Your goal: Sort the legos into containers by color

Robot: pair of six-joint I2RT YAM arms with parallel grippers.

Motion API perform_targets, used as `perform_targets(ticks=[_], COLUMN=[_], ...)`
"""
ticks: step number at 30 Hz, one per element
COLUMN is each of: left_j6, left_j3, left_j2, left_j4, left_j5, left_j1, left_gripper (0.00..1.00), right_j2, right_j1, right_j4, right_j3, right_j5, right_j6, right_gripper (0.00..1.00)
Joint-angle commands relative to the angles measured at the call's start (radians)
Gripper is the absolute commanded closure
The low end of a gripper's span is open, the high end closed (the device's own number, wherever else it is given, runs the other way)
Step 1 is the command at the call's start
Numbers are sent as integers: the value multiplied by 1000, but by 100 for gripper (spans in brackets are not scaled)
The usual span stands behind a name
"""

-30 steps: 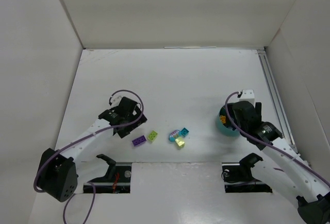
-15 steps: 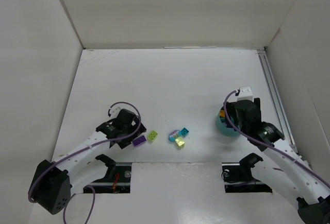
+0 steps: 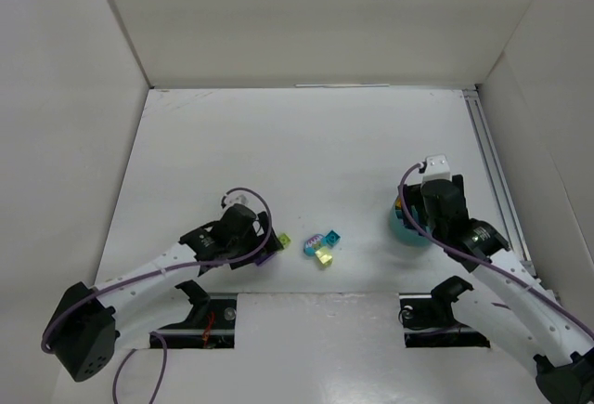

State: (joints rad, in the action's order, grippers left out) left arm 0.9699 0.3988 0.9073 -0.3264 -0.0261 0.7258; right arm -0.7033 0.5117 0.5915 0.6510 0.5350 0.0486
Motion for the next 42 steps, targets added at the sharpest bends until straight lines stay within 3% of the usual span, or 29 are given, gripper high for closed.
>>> perform_targets(ticks=[1,9,15,20,29,42], left_j6=[-42,-95,-82,-13,9,-66], left_j3=[-17,41,176,238,270,324], left_j2=[2,93,286,361,370,380], left_j4=[30,64,-34,-126,-166,-112], left_j5=[-29,-44,123,259,290,290], left_j1=[15,187,283,293,334,343], left_gripper=[6,8,14,22,54,84], right_j2=[4,13,25,48,70,79], right_j1=[-4,-4,-4,-13,-13,-13], right_j4=[-61,-61,-52,-42,-33,-22], right_j3=[-14,-14,-24,-33,-43,-44], right_j5=[-18,-18,-27,-27,-36,-64], right_j6=[-9,-9,-9,-9,0,0], right_gripper=[1,1,1,1,1,1])
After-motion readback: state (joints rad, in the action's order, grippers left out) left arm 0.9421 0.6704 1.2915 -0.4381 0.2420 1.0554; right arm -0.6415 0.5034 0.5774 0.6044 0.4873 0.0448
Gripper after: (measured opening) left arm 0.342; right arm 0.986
